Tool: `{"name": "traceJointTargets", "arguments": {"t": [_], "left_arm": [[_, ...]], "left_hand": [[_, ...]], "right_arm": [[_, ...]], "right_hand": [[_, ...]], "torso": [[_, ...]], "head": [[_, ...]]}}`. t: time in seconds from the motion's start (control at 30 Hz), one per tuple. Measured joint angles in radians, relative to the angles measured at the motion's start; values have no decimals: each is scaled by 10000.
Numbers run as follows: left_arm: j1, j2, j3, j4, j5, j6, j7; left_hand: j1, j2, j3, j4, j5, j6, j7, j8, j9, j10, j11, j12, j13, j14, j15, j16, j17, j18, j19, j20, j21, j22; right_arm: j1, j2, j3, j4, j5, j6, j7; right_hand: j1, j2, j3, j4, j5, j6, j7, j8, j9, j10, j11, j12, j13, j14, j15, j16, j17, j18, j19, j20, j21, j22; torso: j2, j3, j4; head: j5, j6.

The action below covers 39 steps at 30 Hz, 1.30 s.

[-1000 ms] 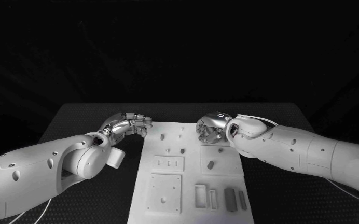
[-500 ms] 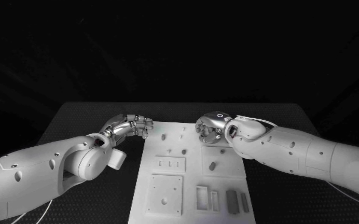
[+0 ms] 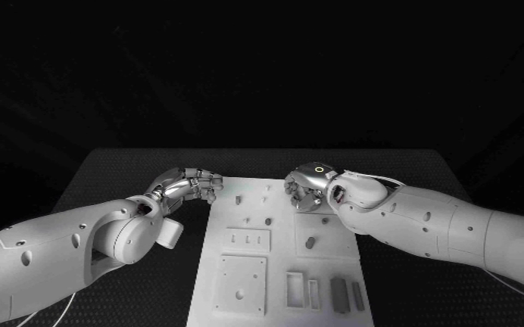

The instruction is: Assemble the parts on the task board

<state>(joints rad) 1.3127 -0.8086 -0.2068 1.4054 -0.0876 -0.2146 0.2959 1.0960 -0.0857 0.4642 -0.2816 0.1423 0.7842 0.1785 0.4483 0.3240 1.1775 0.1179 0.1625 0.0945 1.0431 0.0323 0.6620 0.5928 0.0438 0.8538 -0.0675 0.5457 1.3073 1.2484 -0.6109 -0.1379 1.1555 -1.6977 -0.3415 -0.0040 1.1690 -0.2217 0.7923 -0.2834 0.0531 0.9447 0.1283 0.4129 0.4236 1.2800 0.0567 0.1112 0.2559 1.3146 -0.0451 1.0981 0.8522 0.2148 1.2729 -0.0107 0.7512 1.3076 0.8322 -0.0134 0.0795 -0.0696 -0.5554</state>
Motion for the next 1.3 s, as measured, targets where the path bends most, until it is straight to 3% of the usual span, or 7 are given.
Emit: {"name": "traceJointTargets", "arguments": {"t": [0.33,0.63,0.7,0.87,1.0,1.23,1.3], "left_arm": [[0,-10,-4,-24,1,7,-5],[0,-9,-5,-34,2,9,-9],[0,-9,-5,-36,2,9,-12],[0,-22,-6,-32,2,11,-19],[0,-26,-7,-30,2,15,-27],[0,-26,-7,-42,2,27,-42],[0,-25,-7,-48,2,29,-47]], "left_hand": [[0,0,0,0,0,0,0,0,9,0,-1,0,1,0,0,0,-1,-12,1,1,0,8],[0,0,0,0,0,0,0,-38,8,0,-1,0,1,0,0,0,-1,-60,0,1,0,7],[0,0,0,0,0,0,0,-38,8,0,-1,0,1,0,0,0,-1,-61,1,1,0,7],[-77,-4,0,0,-39,0,0,-38,17,0,-1,0,1,0,0,0,-2,-67,1,1,0,6],[-76,-5,0,0,-39,0,0,-38,17,0,-1,0,1,1,0,0,-2,-74,1,1,0,6],[-75,-5,0,0,-39,0,0,-77,16,0,-2,-42,-9,0,0,0,-2,-121,-72,-4,0,5],[-75,-5,0,0,-39,0,0,-98,16,0,-2,-41,-9,-3,-3,0,-13,-60,-73,-4,0,5]], "right_arm": [[-54,-46,-14,146,-420,-365,-118],[-87,-40,-31,196,-495,-648,-173],[-84,-38,-29,192,-489,-651,-184],[-80,-33,-25,168,-462,-664,-222],[-87,-30,-31,178,-457,-728,-261],[-97,-95,-39,256,-479,-835,-348],[-102,-119,-40,287,-488,-853,-371]], "right_hand": [[215,33,434,-6,-68,507,-167,80,164,88,-87,204,232,95,-162,116,-61,-81,-19,19,232,-1],[211,140,526,3,-68,532,-172,80,229,88,-87,204,228,129,-199,250,-27,-94,67,13,394,-1],[202,130,499,30,-68,443,-86,18,223,88,-87,202,228,115,-185,250,-54,-94,68,12,395,-1],[-289,-326,237,231,-65,-22,123,-313,122,-281,93,-156,976,-19,-88,203,-160,-94,20,53,395,-2],[-559,-595,-189,235,-64,-222,183,-451,97,-627,230,-313,975,-42,83,203,-189,-93,-94,8,395,-2],[-611,-647,-366,195,-64,-385,237,-501,97,-812,340,-543,976,-88,129,203,-205,-93,-160,-18,395,-2],[-611,-647,-375,187,-65,-402,252,-501,97,-814,341,-515,922,-88,129,203,-205,-93,-166,-13,395,-2]], "torso": [[47,6,0],[78,6,8],[82,6,12],[95,6,0],[105,14,-13],[118,23,0],[122,24,7]], "head": [[-13,42],[-31,109],[-33,124],[-35,151],[-26,165],[-36,190],[-38,197]]}}
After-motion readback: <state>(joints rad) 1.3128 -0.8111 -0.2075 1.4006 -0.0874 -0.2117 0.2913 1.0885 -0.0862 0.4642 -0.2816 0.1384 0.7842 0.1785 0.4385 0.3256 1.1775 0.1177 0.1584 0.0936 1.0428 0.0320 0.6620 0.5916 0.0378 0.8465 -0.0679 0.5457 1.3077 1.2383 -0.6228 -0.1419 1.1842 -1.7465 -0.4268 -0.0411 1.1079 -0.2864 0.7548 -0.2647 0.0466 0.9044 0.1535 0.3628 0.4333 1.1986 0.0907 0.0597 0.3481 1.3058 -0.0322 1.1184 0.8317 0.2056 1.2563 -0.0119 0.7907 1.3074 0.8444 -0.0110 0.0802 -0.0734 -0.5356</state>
